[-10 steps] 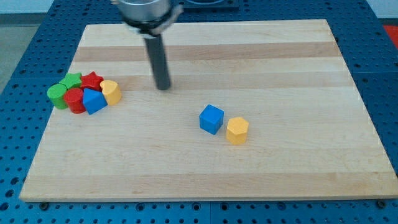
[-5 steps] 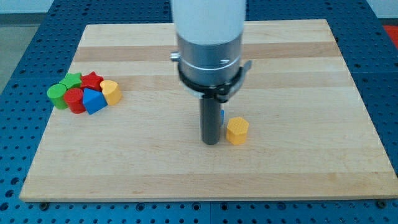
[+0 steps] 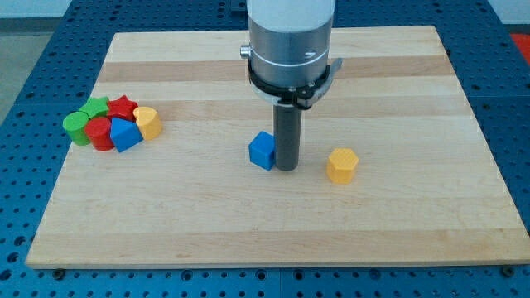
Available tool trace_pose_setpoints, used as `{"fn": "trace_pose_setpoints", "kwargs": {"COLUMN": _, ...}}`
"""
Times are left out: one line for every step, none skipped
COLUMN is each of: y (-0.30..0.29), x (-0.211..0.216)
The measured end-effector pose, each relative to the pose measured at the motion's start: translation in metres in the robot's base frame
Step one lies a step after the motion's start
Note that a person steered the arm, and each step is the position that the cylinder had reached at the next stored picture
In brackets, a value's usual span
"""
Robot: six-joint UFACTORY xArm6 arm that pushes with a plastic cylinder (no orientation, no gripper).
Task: Slide the blue cube into the yellow heart
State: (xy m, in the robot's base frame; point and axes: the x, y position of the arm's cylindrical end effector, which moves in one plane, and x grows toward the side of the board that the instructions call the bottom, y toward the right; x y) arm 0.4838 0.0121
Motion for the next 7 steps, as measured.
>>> {"fn": "trace_pose_setpoints", "kwargs": {"y": -0.013, "x": -0.014}}
{"fn": "trace_pose_setpoints", "kwargs": {"y": -0.037, "x": -0.015}}
{"fn": "trace_pose_setpoints", "kwargs": {"y": -0.060, "x": -0.016}}
{"fn": "trace_pose_setpoints", "kwargs": {"y": -0.072, "x": -0.026}}
{"fn": "trace_pose_setpoints", "kwargs": {"y": -0.087, "x": -0.040}}
{"fn": "trace_pose_setpoints", "kwargs": {"y": -0.103, "x": -0.053}}
{"fn": "trace_pose_setpoints", "kwargs": {"y": -0.114, "x": -0.062}}
